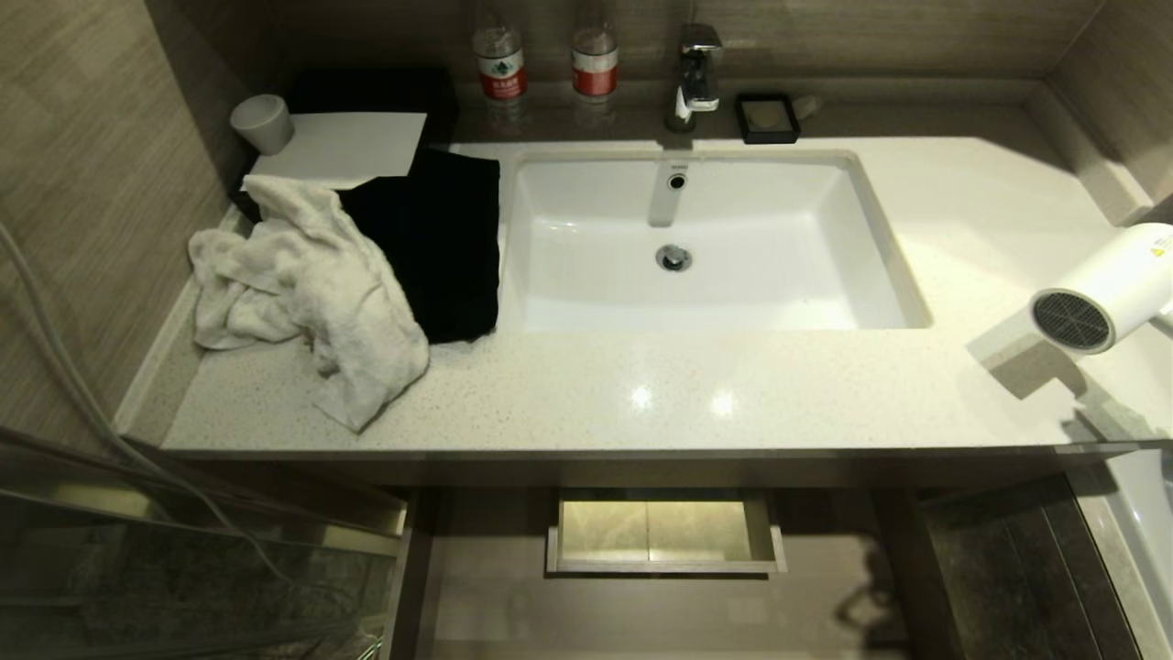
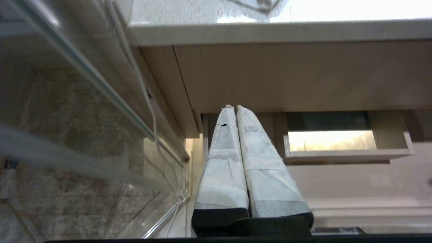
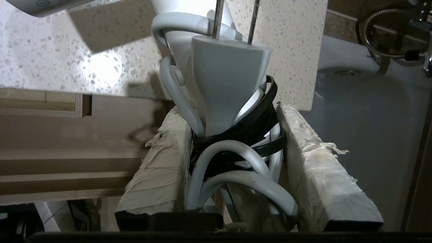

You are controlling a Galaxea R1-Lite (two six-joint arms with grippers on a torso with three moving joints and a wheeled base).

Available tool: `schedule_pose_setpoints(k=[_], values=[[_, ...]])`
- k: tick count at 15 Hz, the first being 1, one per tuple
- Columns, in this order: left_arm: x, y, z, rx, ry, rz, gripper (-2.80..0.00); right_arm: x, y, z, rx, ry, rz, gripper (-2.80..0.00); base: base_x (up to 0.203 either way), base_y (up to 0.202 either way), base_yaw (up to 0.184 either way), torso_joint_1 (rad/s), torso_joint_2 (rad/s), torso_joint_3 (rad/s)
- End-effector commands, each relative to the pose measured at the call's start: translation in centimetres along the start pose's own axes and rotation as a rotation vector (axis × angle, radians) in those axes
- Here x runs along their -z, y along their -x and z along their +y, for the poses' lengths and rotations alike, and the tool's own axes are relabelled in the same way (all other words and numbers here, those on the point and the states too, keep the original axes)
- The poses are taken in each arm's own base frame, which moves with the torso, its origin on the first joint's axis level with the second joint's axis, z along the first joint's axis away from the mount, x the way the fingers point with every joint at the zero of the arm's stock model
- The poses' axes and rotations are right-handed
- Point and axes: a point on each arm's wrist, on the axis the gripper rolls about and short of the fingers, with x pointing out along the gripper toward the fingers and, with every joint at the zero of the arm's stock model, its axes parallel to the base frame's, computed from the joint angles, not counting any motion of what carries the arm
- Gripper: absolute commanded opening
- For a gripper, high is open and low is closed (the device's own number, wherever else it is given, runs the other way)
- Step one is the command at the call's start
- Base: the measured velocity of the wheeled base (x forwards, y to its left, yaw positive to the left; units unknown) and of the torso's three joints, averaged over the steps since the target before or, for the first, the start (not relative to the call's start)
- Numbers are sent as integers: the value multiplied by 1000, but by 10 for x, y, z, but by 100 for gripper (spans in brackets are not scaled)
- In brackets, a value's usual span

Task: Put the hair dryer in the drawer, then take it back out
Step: Put it into the drawer

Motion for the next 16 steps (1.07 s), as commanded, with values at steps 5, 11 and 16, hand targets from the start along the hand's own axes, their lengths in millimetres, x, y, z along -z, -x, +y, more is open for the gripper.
schedule_pose_setpoints(k=[5,11,16], values=[[0,0,0,0,0,0,-280,1,11,8,-4,13,-22,-280,0,0,0,-289,100,-191],[0,0,0,0,0,-2,-280,0,12,11,1,26,-53,-280,0,0,0,-254,26,-233],[0,0,0,0,0,-1,-280,2,12,12,-3,24,-50,-280,0,0,0,-211,-50,-266]])
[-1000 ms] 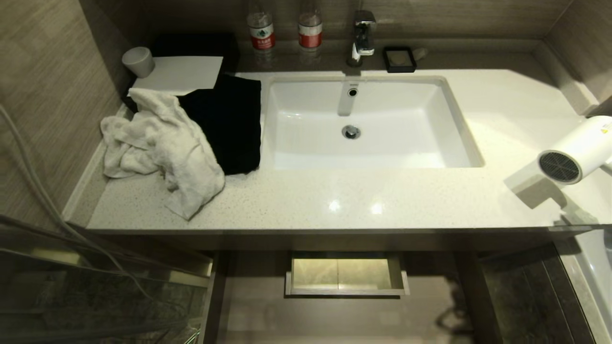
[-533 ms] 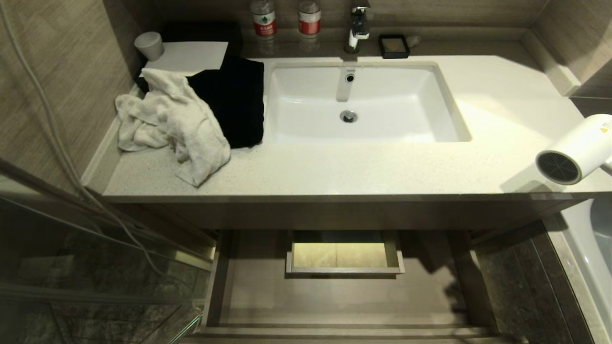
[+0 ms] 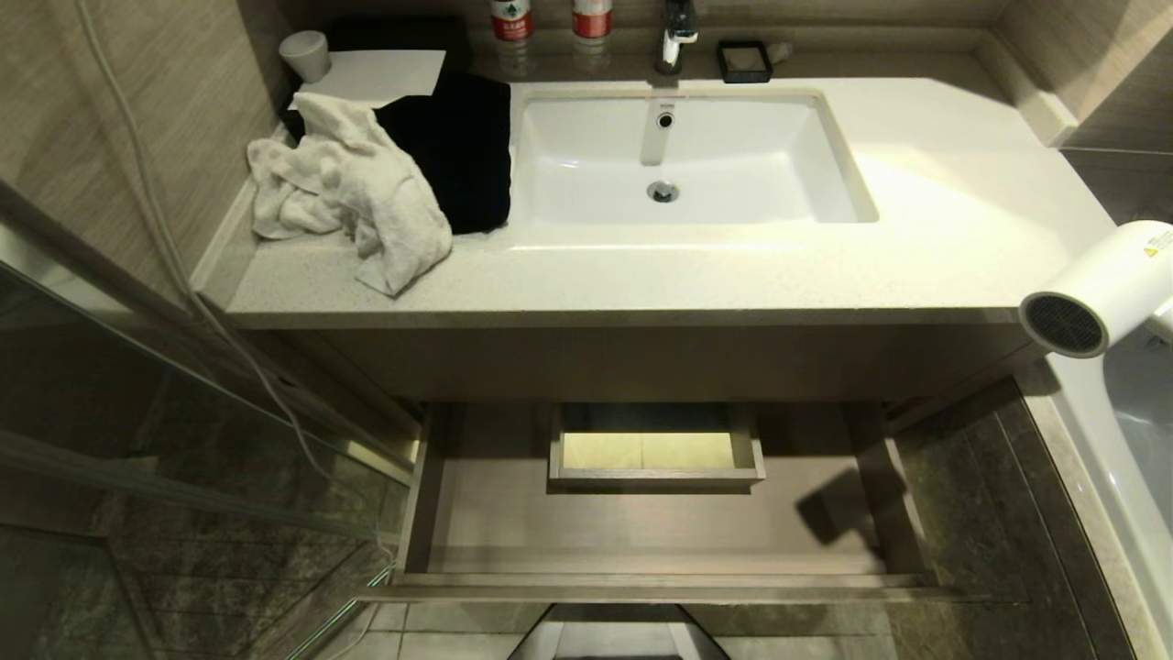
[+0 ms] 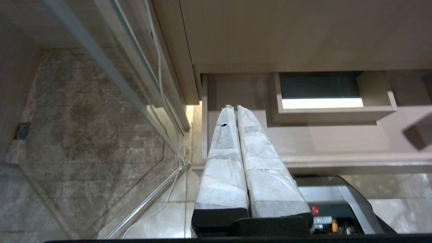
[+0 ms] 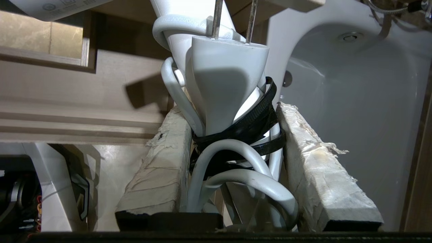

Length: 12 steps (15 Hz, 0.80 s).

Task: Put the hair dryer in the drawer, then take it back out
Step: Put it into the drawer

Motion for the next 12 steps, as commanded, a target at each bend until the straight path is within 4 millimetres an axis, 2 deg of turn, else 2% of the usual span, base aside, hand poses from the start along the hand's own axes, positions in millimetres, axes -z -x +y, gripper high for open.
schedule_pose_setpoints(k=[1,6,12], values=[[0,0,0,0,0,-2,-280,0,0,1,-3,2,-1,-280,0,0,0,-193,-105,-286],[0,0,0,0,0,-1,-280,3,0,2,-7,1,9,-280,0,0,0,-172,-132,-298],[0,0,0,0,0,-2,-280,11,4,10,-7,0,4,-280,0,0,0,-154,203,39]])
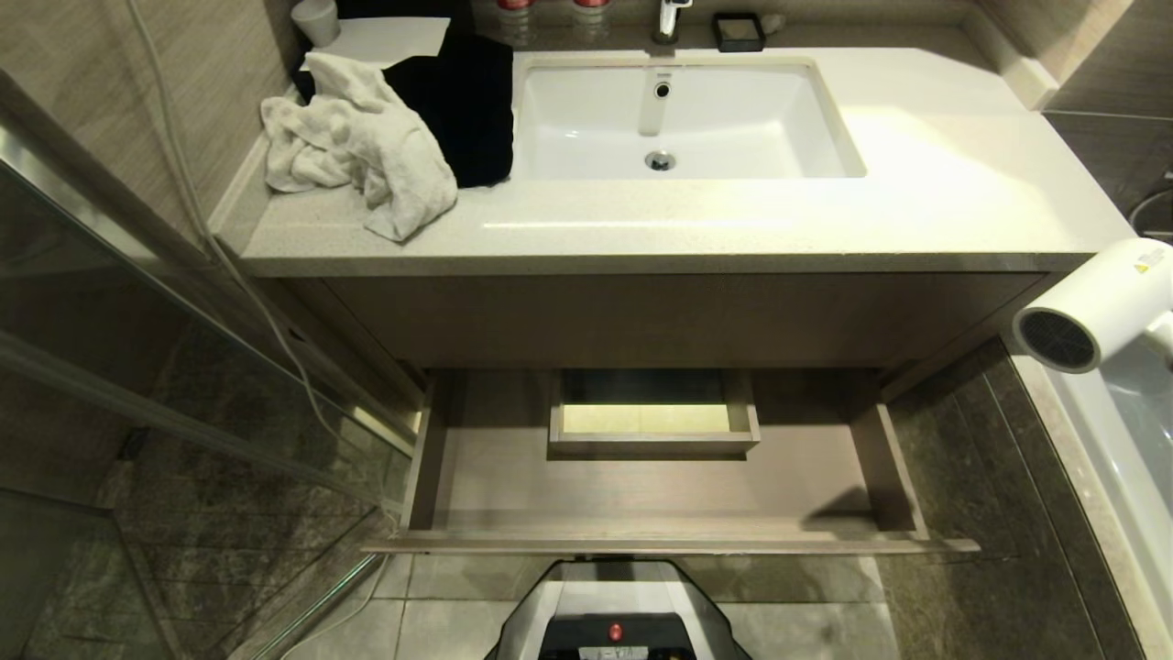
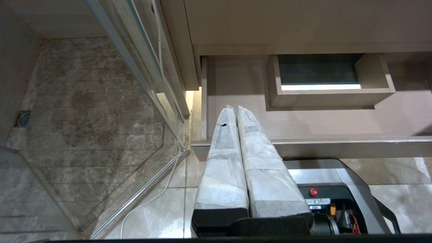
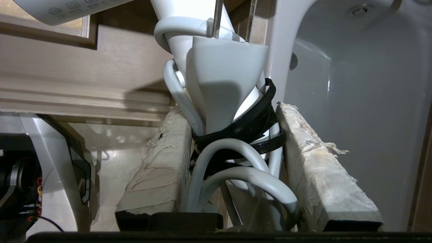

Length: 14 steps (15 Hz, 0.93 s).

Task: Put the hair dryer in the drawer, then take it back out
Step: Put it into the drawer

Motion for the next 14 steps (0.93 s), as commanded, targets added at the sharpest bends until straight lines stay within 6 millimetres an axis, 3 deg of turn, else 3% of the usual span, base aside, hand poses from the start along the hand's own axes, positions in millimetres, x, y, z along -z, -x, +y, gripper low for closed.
schedule_pose_setpoints(k=[1,14], values=[[0,0,0,0,0,-2,-280,2,2,3,-6,2,-1,-280,0,0,0,-154,276,122],[0,0,0,0,0,0,-280,9,12,17,-36,-7,-9,-280,0,0,0,-178,317,137]])
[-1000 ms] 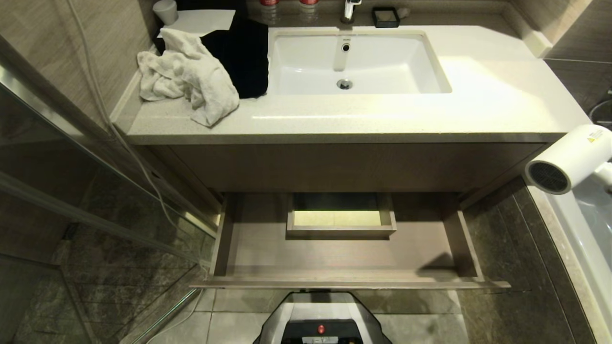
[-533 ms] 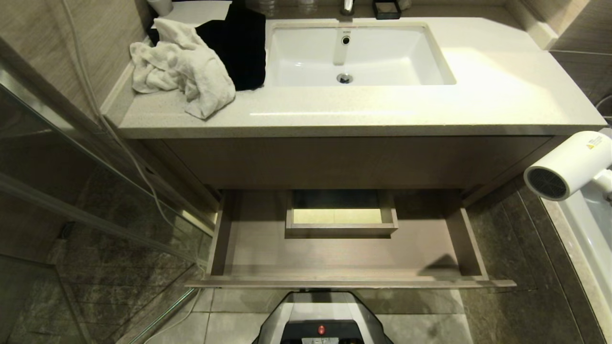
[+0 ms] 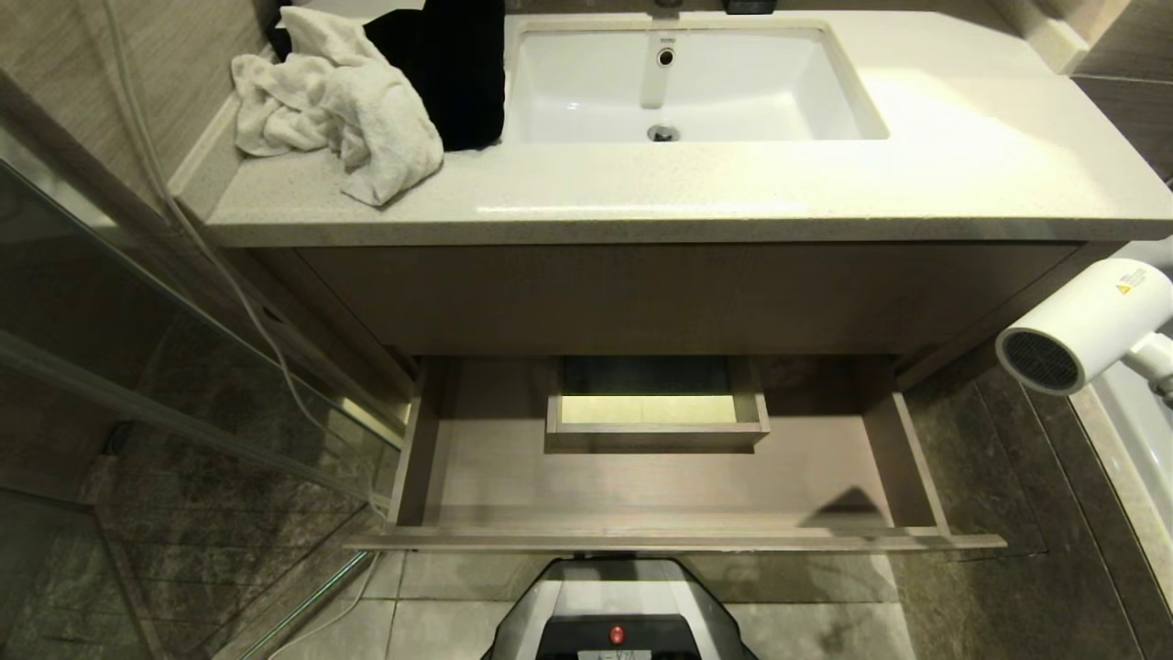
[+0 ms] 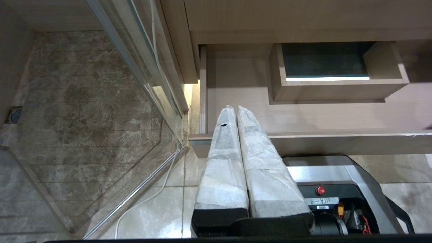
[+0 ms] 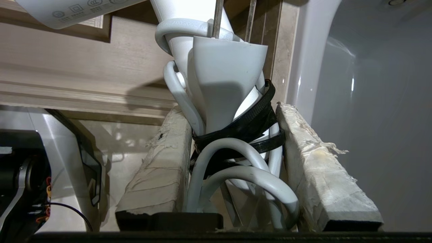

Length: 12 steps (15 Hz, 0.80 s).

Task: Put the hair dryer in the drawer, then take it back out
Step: Put it into the drawer

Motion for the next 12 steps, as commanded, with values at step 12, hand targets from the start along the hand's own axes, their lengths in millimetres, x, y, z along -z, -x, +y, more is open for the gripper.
schedule_pose_setpoints(k=[12], values=[[0,0,0,0,0,0,-280,9,8,10,-11,2,5,-280,0,0,0,-235,391,150]])
